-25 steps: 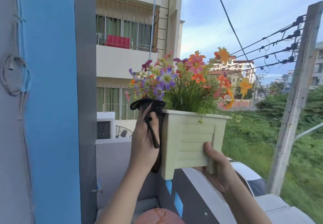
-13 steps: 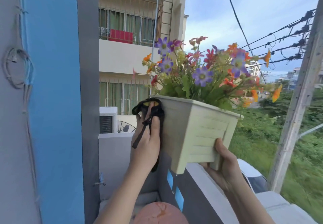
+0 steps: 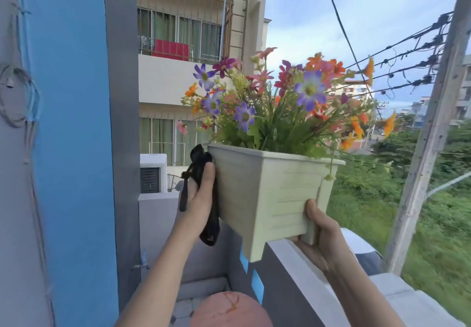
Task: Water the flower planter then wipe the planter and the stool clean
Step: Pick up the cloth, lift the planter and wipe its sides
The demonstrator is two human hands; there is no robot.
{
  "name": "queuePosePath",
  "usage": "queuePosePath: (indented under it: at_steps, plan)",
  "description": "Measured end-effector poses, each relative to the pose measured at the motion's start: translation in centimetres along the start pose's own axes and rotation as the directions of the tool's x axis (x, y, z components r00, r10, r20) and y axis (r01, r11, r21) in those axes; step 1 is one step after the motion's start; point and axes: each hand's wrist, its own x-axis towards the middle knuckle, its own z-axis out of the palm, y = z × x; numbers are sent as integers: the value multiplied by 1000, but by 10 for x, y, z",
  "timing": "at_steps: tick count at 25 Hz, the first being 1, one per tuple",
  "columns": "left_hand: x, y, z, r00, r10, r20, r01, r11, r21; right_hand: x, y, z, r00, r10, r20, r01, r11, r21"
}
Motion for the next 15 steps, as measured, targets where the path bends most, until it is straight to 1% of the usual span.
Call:
queuePosePath:
  at_steps: [1, 2, 4, 5, 7, 8, 9, 12, 15]
  plan:
    - [-1, 3, -3, 998, -62, 25, 64, 992, -110, 0, -2, 1, 1000, 18, -2, -18, 1000, -25]
    - [-1, 2, -5, 996, -85, 22, 88, 980, -179, -1, -6, 2, 999, 40, -4, -40, 998, -54]
    - [-6, -1, -7, 994, -103, -32, 92, 963, -253, 0, -15, 3, 997, 79, -11, -79, 988, -129]
    - [-9, 1, -9, 992, -102, -71, 79, 957, -279, 0, -20, 5, 996, 89, -21, -92, 976, -198]
    - [-9, 0, -14, 990, -73, -117, 35, 954, -297, 3, -26, 12, 989, 93, -111, -129, 913, -387]
    - [-8, -1, -16, 989, -48, -140, 7, 961, -278, 5, -25, 17, 983, 78, -166, -146, 883, -446]
    - [-9, 3, -16, 985, -39, -170, -4, 969, -246, 6, -22, 20, 976, 55, -210, -149, 872, -466]
    - [-8, 2, -15, 960, -13, -280, -29, 989, -144, 9, -11, 28, 960, 21, -279, -125, 924, -360]
    - [-6, -3, -17, 949, 78, -307, -94, 995, -40, 7, -2, 35, 953, -34, -301, -45, 967, -250]
